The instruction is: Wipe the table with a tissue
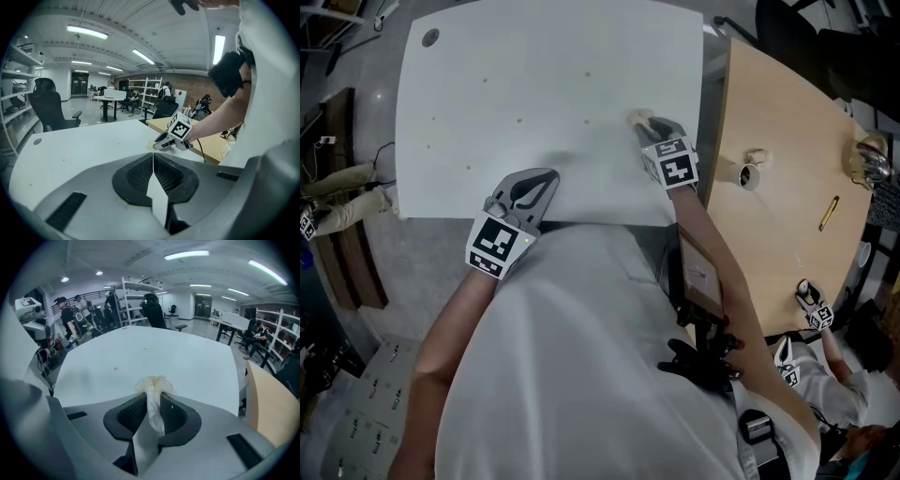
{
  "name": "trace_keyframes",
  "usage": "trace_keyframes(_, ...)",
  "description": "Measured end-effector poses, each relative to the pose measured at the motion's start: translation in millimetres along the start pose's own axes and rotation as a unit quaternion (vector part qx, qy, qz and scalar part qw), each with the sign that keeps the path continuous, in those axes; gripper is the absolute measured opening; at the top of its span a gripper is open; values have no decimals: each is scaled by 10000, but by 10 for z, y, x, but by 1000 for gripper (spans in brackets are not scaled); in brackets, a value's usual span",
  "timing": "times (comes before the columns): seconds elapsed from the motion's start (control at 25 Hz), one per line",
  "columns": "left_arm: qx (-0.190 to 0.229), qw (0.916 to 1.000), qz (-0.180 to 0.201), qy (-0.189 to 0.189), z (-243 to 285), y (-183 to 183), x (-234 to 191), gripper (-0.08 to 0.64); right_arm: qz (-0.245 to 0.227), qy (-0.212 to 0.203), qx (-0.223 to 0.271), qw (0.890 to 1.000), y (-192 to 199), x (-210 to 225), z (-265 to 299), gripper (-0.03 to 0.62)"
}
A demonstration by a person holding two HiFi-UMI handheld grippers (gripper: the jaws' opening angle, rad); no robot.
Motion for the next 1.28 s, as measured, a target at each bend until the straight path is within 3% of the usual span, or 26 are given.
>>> trace_keyframes(0.16,-38,10000,-26,32,64,18,18,11,-643,-773,-246,9946,39,-325,-120,91)
trace_keyframes(0.28,-33,10000,4,18,90,-17,46,11,-523,-1045,-16,9931,120,-451,-314,92)
trace_keyframes(0.4,-21,10000,1,-15,108,-34,72,9,0,-782,138,9968,302,-348,-501,92)
trace_keyframes(0.56,-28,9999,-109,-69,130,-3,117,11,557,-9,181,9983,583,65,-618,92)
trace_keyframes(0.72,-16,9999,-128,-97,157,-13,175,11,758,423,-70,9962,704,404,-521,92)
trace_keyframes(1.0,42,9994,-181,-284,80,-6,159,11,333,368,50,9988,342,312,-208,92)
trace_keyframes(1.28,18,9993,-234,-284,-47,75,75,11,-662,-515,120,9964,-46,-313,-53,92)
Point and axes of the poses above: the fingertips, and each gripper's own axes: z forward along the fingers, x to its right, y out of its underside, the point moved 7 cm from there along -z, backward along the fingers, and after that the axes turned 10 degrees about y, right-handed, at the moved point
